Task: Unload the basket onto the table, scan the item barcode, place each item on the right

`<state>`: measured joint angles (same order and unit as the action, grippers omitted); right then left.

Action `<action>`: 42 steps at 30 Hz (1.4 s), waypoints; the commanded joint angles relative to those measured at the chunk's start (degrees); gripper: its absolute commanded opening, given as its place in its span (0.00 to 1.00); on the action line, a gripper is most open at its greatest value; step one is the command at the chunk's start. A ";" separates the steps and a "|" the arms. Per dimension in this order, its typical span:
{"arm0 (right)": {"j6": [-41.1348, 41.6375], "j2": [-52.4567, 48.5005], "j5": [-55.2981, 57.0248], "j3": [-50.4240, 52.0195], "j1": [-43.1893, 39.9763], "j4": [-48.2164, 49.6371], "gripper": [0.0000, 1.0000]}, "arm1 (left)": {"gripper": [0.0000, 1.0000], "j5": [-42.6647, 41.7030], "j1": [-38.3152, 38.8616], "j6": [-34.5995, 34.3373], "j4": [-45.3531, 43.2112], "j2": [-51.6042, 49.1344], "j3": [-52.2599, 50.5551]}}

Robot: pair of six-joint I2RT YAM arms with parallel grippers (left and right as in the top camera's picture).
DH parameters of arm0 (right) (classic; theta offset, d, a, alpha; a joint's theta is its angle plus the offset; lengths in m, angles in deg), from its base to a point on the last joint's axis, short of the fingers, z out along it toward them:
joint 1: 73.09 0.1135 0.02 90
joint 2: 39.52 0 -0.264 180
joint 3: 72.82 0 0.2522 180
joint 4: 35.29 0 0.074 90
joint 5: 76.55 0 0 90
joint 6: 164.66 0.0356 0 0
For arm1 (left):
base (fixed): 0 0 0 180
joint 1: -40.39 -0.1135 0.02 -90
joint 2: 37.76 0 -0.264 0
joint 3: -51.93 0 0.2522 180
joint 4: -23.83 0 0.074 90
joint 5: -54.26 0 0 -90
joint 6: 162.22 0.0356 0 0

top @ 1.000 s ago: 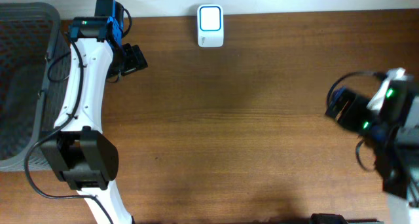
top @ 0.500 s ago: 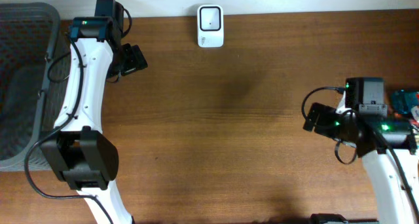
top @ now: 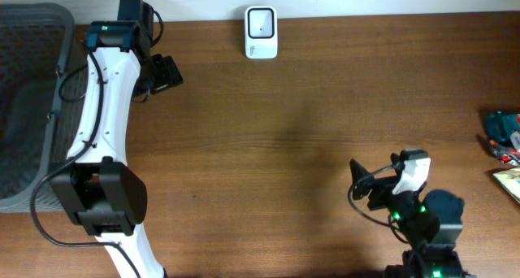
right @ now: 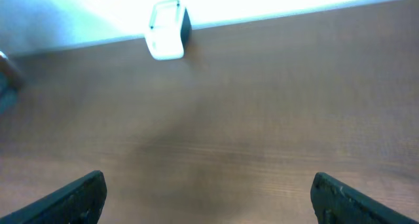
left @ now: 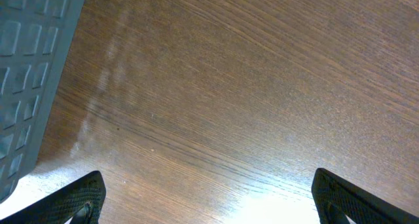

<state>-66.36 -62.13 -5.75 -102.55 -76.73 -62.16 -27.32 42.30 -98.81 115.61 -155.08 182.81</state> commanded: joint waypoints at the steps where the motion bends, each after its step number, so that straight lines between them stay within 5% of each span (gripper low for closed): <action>1: -0.59 7.74 -1.60 4.98 0.35 3.85 0.99 | 0.99 0.44 0.04 0.52 -0.07 0.11 0.09; 7: -0.59 22.45 2.97 9.07 0.35 4.35 0.99 | 0.99 0.44 0.04 0.52 -0.07 0.11 0.09; 20: -1.01 22.43 11.43 15.65 0.37 16.28 0.99 | 0.99 0.42 0.04 0.52 -0.07 0.11 0.09; 26: -1.92 22.43 12.50 15.65 0.24 8.98 0.99 | 0.99 0.44 0.04 0.55 -0.07 0.11 0.09; 42: -3.52 22.43 15.15 15.65 0.24 8.76 0.98 | 0.99 0.42 0.04 0.52 -0.07 0.11 0.09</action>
<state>-69.57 -40.21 8.06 -87.36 -76.73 -53.06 -27.32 42.30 -98.81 115.59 -155.08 182.81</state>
